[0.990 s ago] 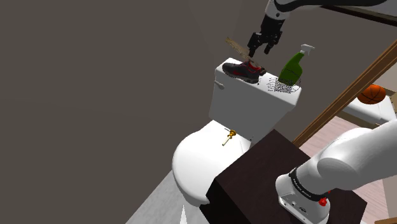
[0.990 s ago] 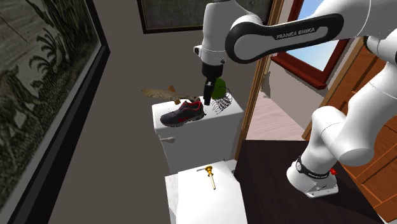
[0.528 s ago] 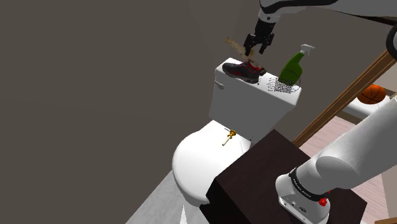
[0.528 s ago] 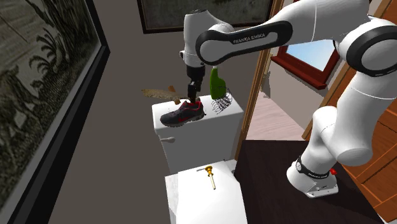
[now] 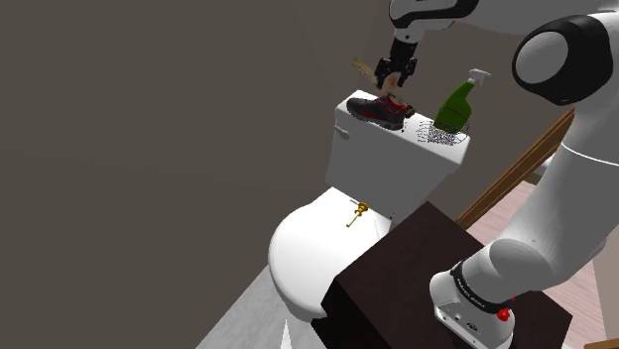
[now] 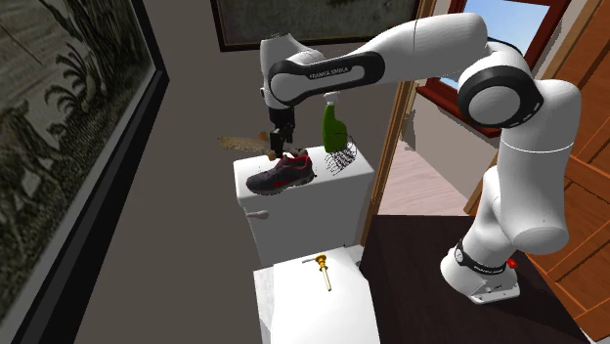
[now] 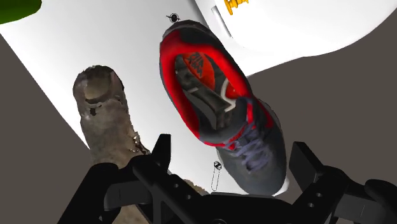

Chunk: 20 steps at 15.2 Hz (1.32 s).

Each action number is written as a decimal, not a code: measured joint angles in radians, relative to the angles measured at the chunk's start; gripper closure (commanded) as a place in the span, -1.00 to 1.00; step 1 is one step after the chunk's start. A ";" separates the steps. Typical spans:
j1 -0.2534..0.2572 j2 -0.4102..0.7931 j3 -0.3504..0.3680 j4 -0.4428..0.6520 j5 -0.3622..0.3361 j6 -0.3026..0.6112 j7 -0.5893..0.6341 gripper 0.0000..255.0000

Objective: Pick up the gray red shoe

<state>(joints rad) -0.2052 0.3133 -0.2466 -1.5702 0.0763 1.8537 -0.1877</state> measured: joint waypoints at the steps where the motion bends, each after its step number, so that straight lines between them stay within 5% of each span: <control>1: -0.002 0.013 0.000 0.006 0.004 0.005 -0.002 -1.00; 7: -0.006 0.034 0.001 -0.041 0.011 0.071 -0.010 -1.00; 8: -0.006 0.035 0.002 -0.046 0.011 0.077 -0.010 1.00; 20: -0.005 0.032 0.001 -0.039 0.010 0.067 -0.009 1.00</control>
<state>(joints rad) -0.2105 0.3457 -0.2453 -1.6089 0.0868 1.9211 -0.1964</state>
